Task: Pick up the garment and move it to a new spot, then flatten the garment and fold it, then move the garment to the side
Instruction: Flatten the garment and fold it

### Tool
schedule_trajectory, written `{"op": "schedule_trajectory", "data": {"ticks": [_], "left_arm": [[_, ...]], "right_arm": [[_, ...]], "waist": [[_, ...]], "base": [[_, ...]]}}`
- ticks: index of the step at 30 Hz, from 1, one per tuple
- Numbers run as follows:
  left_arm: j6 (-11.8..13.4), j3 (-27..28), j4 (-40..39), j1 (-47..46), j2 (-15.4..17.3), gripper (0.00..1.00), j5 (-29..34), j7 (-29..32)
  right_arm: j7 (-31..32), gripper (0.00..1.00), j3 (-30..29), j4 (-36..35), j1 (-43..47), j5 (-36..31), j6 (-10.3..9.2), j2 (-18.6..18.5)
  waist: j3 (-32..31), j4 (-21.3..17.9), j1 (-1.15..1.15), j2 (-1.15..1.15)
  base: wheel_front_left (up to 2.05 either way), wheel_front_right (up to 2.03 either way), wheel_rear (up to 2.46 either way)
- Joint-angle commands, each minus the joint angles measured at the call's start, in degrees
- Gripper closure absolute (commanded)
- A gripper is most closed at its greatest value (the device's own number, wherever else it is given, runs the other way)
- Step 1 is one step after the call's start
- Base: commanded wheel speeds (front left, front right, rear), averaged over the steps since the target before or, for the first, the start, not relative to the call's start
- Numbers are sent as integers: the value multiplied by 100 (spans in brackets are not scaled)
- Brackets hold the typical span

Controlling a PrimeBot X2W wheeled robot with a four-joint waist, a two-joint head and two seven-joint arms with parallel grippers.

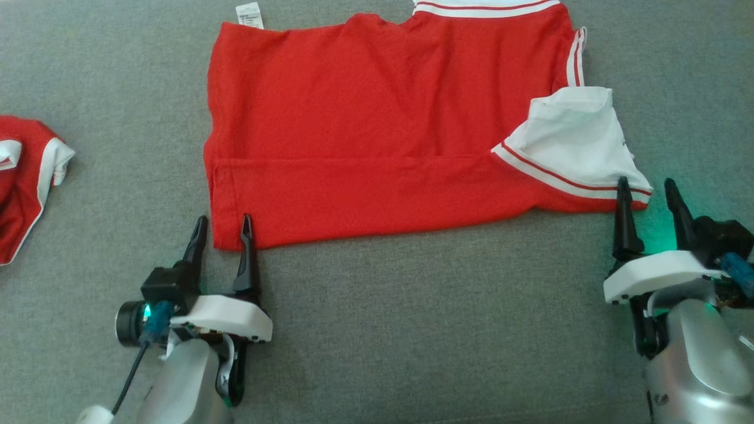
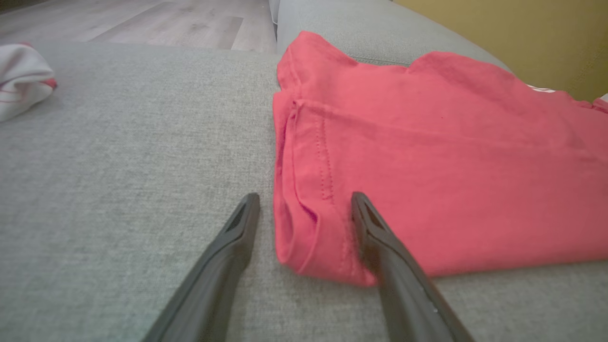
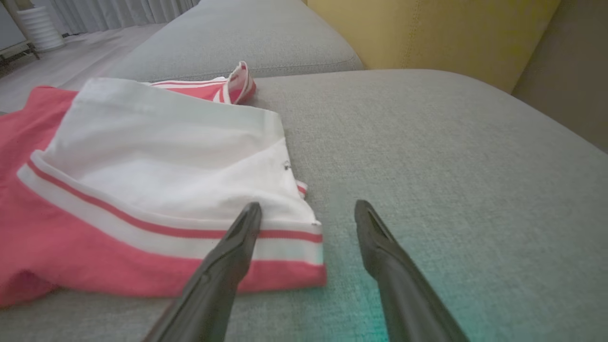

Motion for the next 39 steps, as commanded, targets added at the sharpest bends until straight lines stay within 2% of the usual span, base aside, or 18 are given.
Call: {"op": "schedule_trajectory", "data": {"ticks": [1, 2, 3, 4, 5, 12, 13, 14, 19, 25, 32, 36, 37, 38, 39], "left_arm": [[-46, 36, 72, -111, 60, 0, -60, 5], [-65, -15, 157, -118, 60, 10, -83, 5], [-71, -59, 223, -140, 60, 45, -82, 5], [-78, -100, 268, -165, 60, 63, -69, 5], [-91, -135, 308, -184, 60, 100, -80, 5], [-113, -254, 360, -294, 60, 100, -153, 5], [-109, -254, 355, -297, 60, 100, -166, 5], [-99, -253, 335, -295, 60, 100, -171, 5], [-69, -204, 125, -192, 60, 100, -167, 5], [-43, 53, -219, 20, 60, 100, -93, 5], [-87, 128, -282, 781, 60, 100, -57, 5], [-48, 50, -271, 1174, 60, 100, -137, 5], [-26, 32, -273, 1224, 60, 93, -162, 5], [-9, 9, -273, 1254, 60, 59, -183, 5], [3, -18, -262, 1263, 60, 4, -211, 5]], "right_arm": [[-62, 0, 63, -111, -103, -60, -4, -20], [-62, 0, 38, -76, -109, -73, -4, -14], [-62, 0, 25, -30, -120, -81, -4, -7], [-62, 0, 12, 6, -140, -84, -4, -1], [-62, 0, -2, 41, -167, -99, -4, 4], [-62, 0, 97, 736, -438, 13, -4, 38], [-62, 8, 171, 878, -473, 52, -4, 40], [-62, 100, 252, 996, -506, 88, -4, 36], [-62, 100, 382, 1199, -560, 457, -4, -62], [-62, 100, 318, 700, -451, 786, -4, -239], [-62, 100, 539, 404, 204, 1102, -4, -428], [-62, 100, 683, 358, 605, 1363, -4, -481], [-62, 100, 698, 369, 665, 1411, -4, -489], [-62, 88, 702, 381, 703, 1441, -4, -499], [-62, 15, 691, 405, 719, 1450, -4, -508]], "waist": [[20, 0, 0, 0], [30, 3, 0, 0], [44, 7, 0, 0], [58, 14, 0, 0], [79, 21, 0, 0], [205, 120, 0, 0], [207, 133, 0, 0], [203, 144, 0, 0], [43, 182, 0, 0], [-471, 208, 0, 0], [-1127, 240, 0, 0], [-1266, 246, 0, 0], [-1268, 248, 0, 0], [-1253, 251, 0, 0], [-1234, 254, 0, 0]], "base": [[0, 0, 0], [0, 0, 0], [0, 0, 0], [0, 0, 0], [0, 0, 0], [0, 0, 0], [0, 0, 0], [0, 0, 0], [0, 0, 0], [0, 0, 0], [0, 0, 0], [0, 0, 0], [0, 0, 0], [0, 0, 0], [0, 0, 0]]}}
